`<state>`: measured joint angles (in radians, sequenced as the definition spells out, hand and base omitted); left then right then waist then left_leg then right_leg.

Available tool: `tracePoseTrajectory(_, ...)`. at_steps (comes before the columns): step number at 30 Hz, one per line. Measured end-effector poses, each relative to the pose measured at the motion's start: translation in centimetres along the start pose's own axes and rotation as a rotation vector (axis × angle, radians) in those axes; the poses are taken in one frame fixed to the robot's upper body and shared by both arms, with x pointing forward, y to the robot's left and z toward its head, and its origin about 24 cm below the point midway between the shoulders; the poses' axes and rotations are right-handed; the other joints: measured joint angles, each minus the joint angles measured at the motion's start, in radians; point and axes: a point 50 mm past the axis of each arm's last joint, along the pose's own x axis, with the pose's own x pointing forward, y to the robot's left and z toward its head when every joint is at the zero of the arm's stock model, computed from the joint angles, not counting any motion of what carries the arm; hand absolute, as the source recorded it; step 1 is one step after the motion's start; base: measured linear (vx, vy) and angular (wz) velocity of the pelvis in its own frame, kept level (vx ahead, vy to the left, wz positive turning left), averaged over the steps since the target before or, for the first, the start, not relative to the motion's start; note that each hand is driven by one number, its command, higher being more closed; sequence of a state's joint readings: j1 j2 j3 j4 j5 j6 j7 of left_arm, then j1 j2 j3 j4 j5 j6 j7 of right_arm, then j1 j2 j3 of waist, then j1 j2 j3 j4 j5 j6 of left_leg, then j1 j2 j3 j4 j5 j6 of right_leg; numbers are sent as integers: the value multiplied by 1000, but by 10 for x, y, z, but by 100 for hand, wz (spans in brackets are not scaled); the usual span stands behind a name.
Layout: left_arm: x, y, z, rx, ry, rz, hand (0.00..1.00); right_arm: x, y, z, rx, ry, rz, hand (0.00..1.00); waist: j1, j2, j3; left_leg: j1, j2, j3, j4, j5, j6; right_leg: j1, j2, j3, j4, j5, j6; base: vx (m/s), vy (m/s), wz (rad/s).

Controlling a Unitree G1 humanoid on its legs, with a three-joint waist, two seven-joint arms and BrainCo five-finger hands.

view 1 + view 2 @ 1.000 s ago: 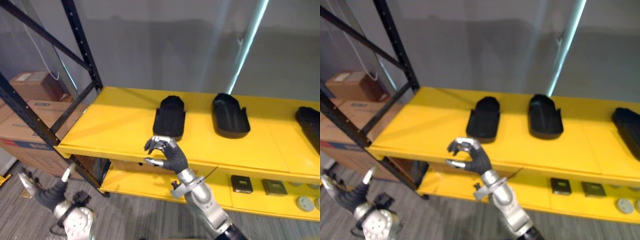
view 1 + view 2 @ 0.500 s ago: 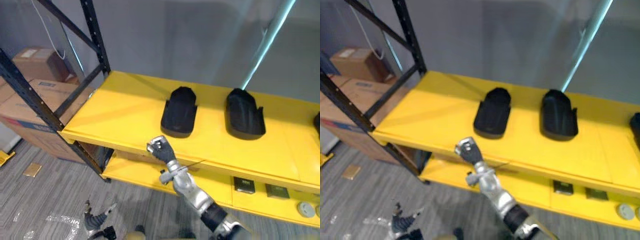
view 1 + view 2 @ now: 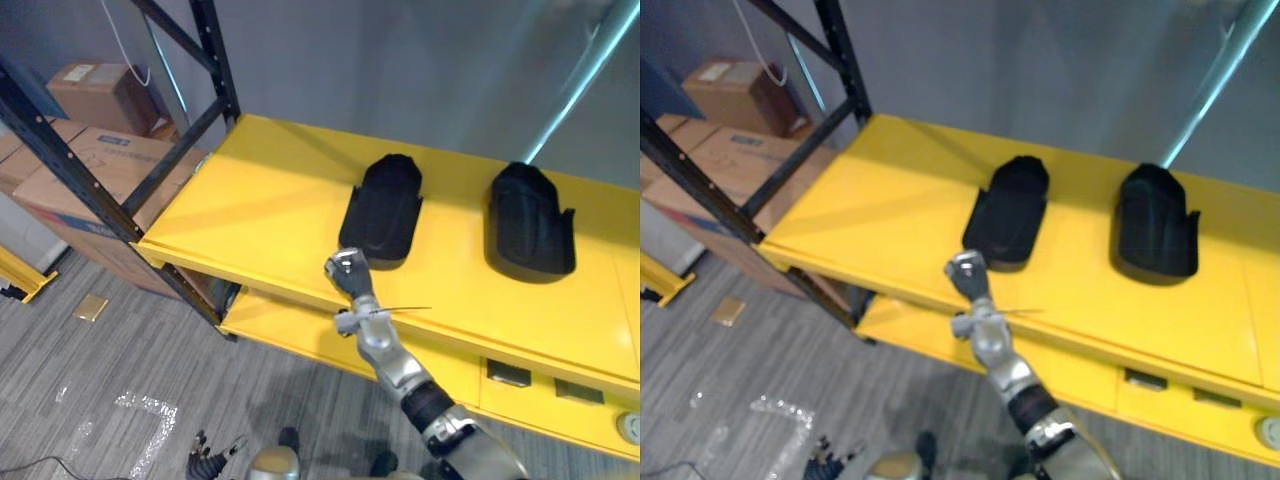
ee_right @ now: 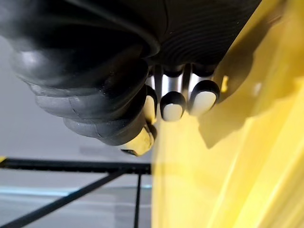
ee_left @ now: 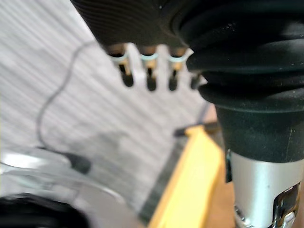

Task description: Walk over and take plastic housings, then place them on the shelf

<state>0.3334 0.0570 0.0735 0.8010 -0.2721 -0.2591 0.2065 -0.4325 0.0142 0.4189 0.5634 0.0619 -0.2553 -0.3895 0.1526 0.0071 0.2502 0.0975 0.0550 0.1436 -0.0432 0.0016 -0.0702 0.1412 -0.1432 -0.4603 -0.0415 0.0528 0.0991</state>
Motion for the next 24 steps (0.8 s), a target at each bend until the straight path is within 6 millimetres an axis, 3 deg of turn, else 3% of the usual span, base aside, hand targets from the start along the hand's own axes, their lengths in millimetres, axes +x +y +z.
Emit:
tracePoseTrajectory(7, 0, -2, -4, -73, 34, -90, 0, 7, -2, 1, -35, -1, -2, 100, 1, 6, 7, 3, -5, 2, -1, 0, 0, 1, -7, -1, 3, 0, 0, -1, 9, -1)
tracePoseTrajectory(12, 3, -7, 3, -66, 21, -135, 0, 22, -8, 19, -35, -55, -37, 100, 1, 9, 58, 3, -10, -1, -1, 1, 2, -2, -13, -4, 10, -1, 0, 4, 9, 2)
tracePoseTrajectory(24, 4, -8, 5, -59, 11, -143, 0, 36, -12, 32, -53, -86, -73, 100, 17, 5, 79, 2, -13, -19, 3, 1, 2, 3, -15, -11, 12, -2, 4, 23, 8, 3)
